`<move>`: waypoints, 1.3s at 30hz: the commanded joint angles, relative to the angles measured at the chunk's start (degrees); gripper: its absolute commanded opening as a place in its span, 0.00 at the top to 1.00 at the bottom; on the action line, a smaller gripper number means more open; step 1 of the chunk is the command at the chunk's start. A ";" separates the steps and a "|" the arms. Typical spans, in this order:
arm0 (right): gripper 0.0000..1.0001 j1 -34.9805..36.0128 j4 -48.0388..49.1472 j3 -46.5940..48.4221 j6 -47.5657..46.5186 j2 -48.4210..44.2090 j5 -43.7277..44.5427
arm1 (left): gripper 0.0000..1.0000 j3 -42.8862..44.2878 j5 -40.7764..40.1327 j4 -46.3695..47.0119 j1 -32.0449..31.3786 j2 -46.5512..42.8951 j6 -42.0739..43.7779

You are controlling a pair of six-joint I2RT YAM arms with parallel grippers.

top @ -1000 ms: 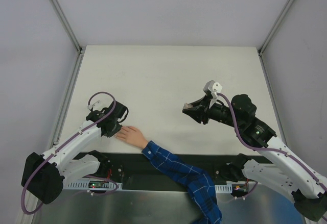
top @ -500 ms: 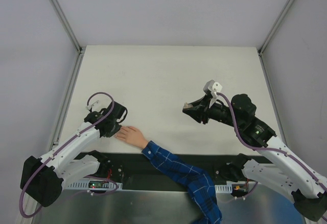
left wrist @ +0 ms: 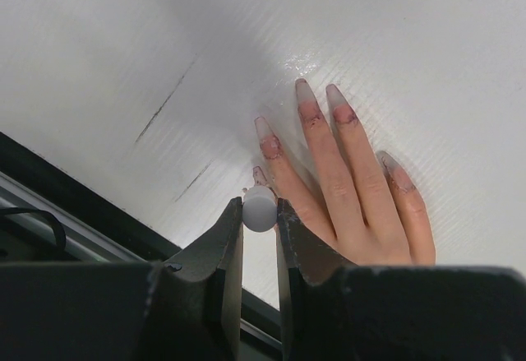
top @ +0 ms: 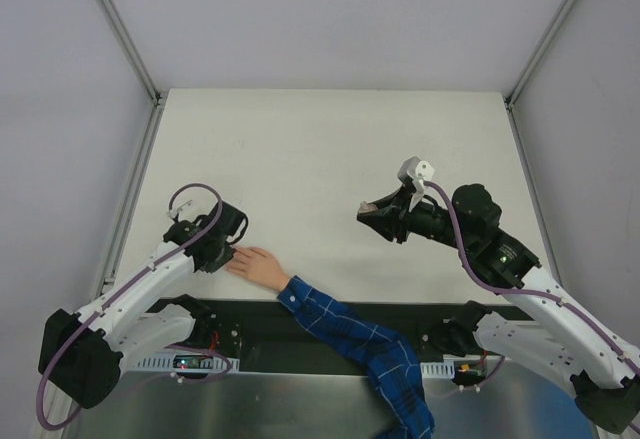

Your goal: Paint the nails

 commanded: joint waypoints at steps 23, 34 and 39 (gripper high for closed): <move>1.00 -0.28 4.66 -0.13 0.98 -0.09 -2.03 | 1.00 2.40 -0.98 0.54 0.47 1.62 1.38; 1.00 -0.37 4.66 -0.05 1.07 -0.36 -2.03 | 1.00 0.11 -1.69 0.19 0.47 -0.23 1.56; 1.00 -0.37 4.48 0.21 1.07 -0.53 -2.03 | 1.00 0.02 -1.43 -0.07 0.65 0.30 1.21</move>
